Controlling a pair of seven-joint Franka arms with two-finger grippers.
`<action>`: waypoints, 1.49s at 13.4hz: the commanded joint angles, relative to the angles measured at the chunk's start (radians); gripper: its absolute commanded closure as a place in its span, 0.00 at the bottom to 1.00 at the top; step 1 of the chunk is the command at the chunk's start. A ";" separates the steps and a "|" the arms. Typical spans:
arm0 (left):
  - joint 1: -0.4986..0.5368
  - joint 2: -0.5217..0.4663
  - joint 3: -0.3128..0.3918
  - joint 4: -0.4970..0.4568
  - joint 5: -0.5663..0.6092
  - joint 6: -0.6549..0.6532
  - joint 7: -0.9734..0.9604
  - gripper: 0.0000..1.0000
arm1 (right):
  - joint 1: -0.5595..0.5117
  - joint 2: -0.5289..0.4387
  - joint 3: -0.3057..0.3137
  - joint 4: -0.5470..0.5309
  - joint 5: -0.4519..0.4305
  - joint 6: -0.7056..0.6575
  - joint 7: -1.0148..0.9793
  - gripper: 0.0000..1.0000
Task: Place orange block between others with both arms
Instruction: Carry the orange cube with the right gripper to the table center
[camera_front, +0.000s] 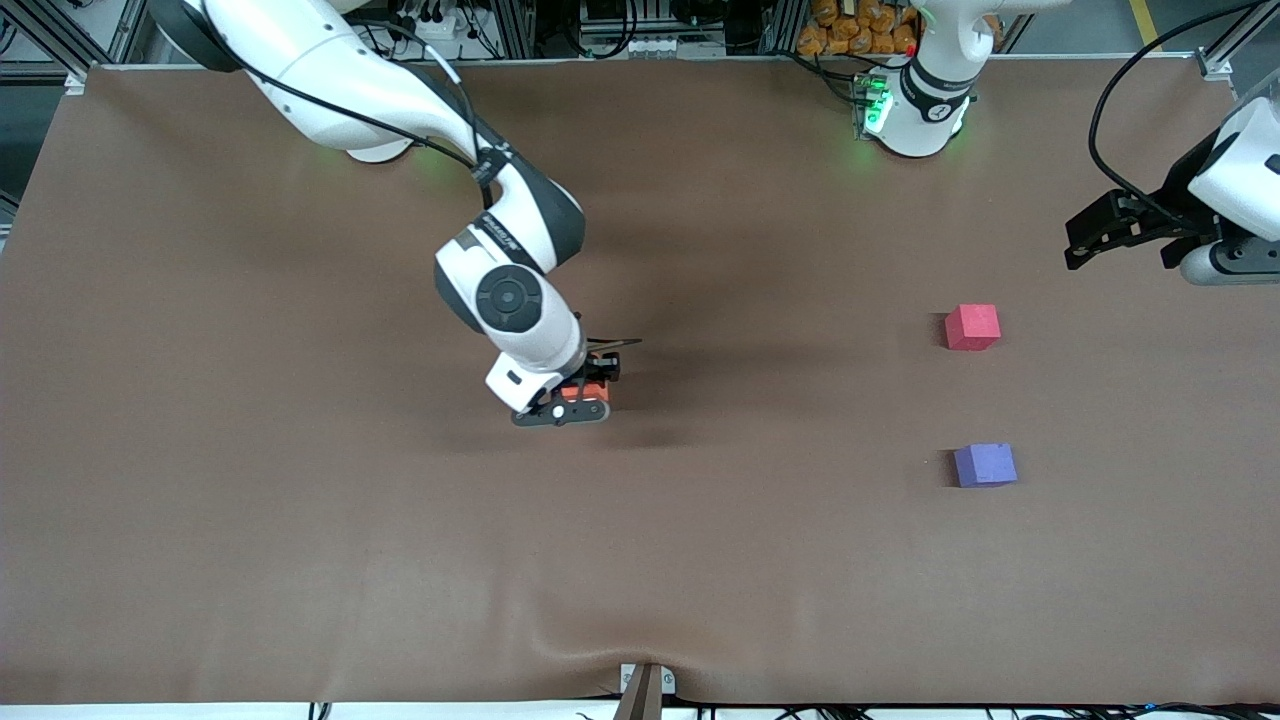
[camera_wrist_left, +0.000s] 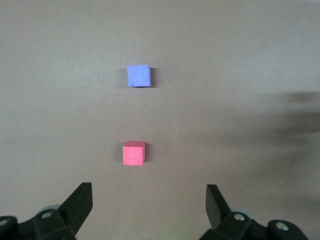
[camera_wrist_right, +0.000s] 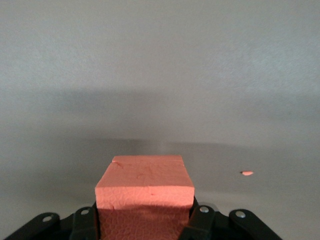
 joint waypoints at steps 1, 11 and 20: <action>-0.005 0.002 0.001 0.003 -0.015 0.013 0.014 0.00 | 0.077 0.038 -0.059 0.040 -0.018 -0.001 0.056 0.89; -0.009 0.004 0.001 -0.008 -0.015 0.014 0.004 0.00 | 0.225 0.146 -0.187 0.126 -0.026 0.001 0.215 0.00; -0.010 0.004 -0.001 -0.019 -0.015 0.013 0.004 0.00 | 0.052 -0.136 -0.187 0.089 -0.013 -0.224 0.069 0.00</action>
